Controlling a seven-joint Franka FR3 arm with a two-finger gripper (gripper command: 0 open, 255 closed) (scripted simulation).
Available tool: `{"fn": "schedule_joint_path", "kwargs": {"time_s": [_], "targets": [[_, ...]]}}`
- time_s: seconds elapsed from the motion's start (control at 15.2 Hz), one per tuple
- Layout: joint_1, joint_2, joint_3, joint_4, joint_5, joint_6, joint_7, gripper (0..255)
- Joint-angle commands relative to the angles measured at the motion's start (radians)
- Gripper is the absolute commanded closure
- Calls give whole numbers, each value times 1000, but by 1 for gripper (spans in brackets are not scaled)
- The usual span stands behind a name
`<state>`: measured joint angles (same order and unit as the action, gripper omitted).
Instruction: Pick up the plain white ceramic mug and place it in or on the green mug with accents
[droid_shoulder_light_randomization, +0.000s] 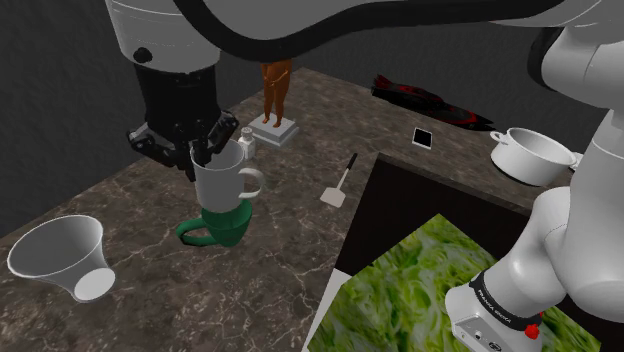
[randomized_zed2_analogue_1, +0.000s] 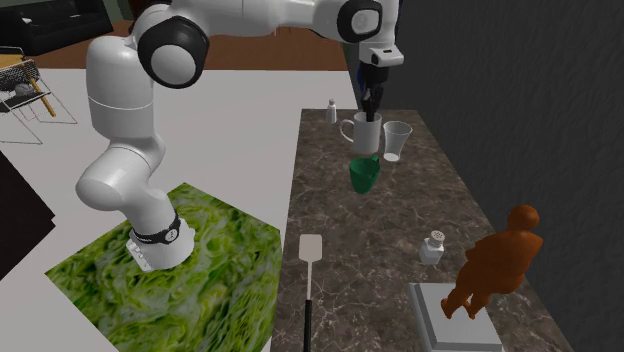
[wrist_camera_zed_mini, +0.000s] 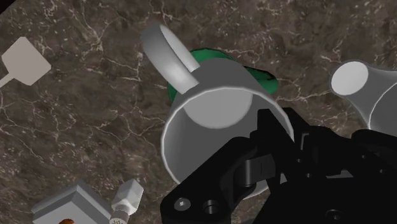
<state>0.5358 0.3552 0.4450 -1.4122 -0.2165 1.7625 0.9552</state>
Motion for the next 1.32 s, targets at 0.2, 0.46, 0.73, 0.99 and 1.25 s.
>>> {"fn": "schedule_joint_path", "kwargs": {"time_s": [0.2,0.46,0.73,0.99,1.25], "targets": [[-6,0,-2,-68,-2,68,6,255],[-10,5,-5,-116,-7,119,12,255],[-10,7,-6,-130,-9,135,14,255],[-10,7,-6,-130,-9,135,15,255],[-10,7,-5,-131,-9,136,15,0]]}}
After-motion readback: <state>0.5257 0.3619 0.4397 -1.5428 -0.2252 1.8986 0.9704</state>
